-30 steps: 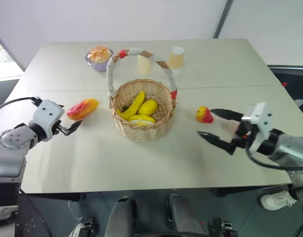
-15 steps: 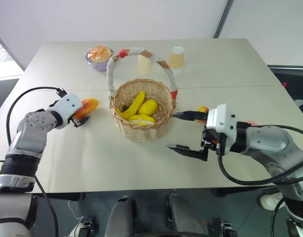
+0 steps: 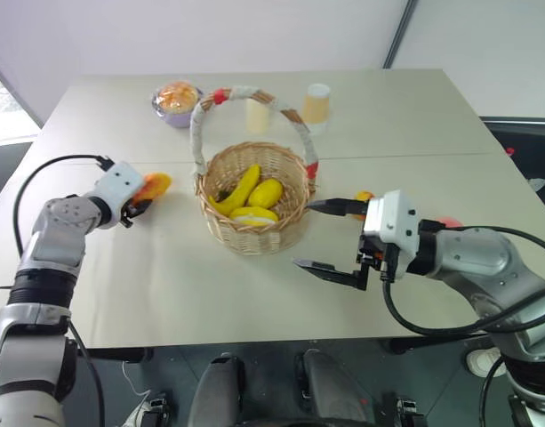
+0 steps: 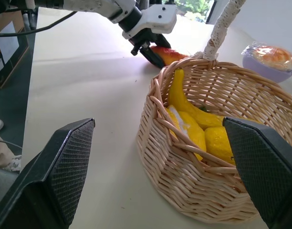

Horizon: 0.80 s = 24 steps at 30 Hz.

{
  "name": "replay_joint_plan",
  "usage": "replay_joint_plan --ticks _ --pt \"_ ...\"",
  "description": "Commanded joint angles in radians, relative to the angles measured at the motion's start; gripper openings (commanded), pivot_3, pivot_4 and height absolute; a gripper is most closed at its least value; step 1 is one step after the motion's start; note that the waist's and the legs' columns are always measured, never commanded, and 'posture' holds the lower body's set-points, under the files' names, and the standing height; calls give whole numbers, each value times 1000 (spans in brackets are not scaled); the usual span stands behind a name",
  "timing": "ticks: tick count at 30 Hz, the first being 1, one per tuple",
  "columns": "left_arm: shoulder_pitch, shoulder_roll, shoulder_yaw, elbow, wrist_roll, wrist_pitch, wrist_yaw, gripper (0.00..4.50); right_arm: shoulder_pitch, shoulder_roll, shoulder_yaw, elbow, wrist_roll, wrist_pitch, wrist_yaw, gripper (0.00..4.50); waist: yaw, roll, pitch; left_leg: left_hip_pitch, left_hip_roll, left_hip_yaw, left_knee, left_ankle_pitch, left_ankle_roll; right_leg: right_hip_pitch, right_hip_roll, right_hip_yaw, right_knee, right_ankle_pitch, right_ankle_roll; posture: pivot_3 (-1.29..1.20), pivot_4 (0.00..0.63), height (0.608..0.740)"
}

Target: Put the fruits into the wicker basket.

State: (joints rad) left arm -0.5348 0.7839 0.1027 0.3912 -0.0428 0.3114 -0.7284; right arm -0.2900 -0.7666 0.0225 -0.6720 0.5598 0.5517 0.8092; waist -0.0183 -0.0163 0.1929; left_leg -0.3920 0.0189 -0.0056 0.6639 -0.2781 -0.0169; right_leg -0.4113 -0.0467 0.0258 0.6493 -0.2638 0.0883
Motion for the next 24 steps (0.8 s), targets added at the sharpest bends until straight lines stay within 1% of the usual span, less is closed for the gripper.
replay_joint_plan --ticks 1,4,6,8,9,11,13,15,18,20,21,22,24 --pt "113 37 195 -314 -277 78 -167 1781 -10 -19 -58 21 -9 -32 14 4500 0 0 0 0 1 0 0 0 0 0 0 0 0 0 0 0 150 740" --pt "256 71 275 -617 -539 289 -290 1781 -18 -37 -81 69 -23 -56 38 4500 3 0 0 0 1 1 0 0 0 0 -4 0 -1 0 0 0 150 740" --pt "268 89 259 -735 -617 367 -284 1781 -25 -43 -88 94 -28 -69 50 4500 11 0 0 0 1 0 0 0 0 1 -5 0 -1 0 0 0 150 740" --pt "208 62 219 -794 -660 416 -220 1781 -31 -45 -87 108 -33 -78 59 4500 17 0 0 0 -1 -2 0 0 -1 3 -6 -1 -2 0 0 0 150 740" --pt "143 24 143 -816 -621 407 -172 1781 -36 -45 -86 115 -35 -82 63 4500 18 0 0 1 -1 -2 1 1 -1 3 -4 -2 -1 0 -1 0 150 740" --pt "62 -23 39 -832 -553 392 -109 1781 -42 -44 -83 122 -41 -86 67 4500 24 0 0 1 -2 -2 2 1 -1 5 -3 -1 -1 0 0 0 150 740" --pt "-20 -84 -64 -793 -471 385 -41 1781 -38 -44 -91 114 -42 -81 60 4500 23 -1 0 1 -4 -1 3 0 0 5 -2 0 -2 0 0 0 150 740" --pt "-71 -131 -135 -749 -426 377 -13 1781 -27 -48 -105 100 -41 -68 46 4500 18 -1 0 1 -4 -1 3 0 0 4 0 0 -2 0 0 0 150 740" --pt "-98 -159 -188 -691 -386 351 -27 1781 -5 -56 -120 89 -51 -46 22 4500 6 -1 0 0 -3 -1 1 0 0 1 2 0 -1 0 0 0 150 740" --pt "-107 -172 -207 -652 -368 334 -38 2797 13 -61 -131 87 -57 -24 0 4500 4 -1 0 0 -3 -1 1 0 0 1 2 0 -1 0 0 0 150 740" --pt "-113 -179 -212 -631 -357 321 -38 3128 24 -61 -139 93 -59 -12 -14 4500 4 -1 0 0 -3 -1 1 0 0 1 2 0 -1 0 0 0 150 740" --pt "-122 -189 -217 -609 -343 303 -35 3716 44 -64 -143 118 -88 -11 -34 4500 4 -1 0 0 -3 -1 1 0 0 1 2 1 -1 0 0 0 150 740" --pt "-132 -201 -221 -580 -324 272 -37 4438 75 -62 -138 187 -171 -34 -84 4500 7 -1 0 0 -3 -1 2 0 0 2 2 0 -1 0 0 0 150 740"
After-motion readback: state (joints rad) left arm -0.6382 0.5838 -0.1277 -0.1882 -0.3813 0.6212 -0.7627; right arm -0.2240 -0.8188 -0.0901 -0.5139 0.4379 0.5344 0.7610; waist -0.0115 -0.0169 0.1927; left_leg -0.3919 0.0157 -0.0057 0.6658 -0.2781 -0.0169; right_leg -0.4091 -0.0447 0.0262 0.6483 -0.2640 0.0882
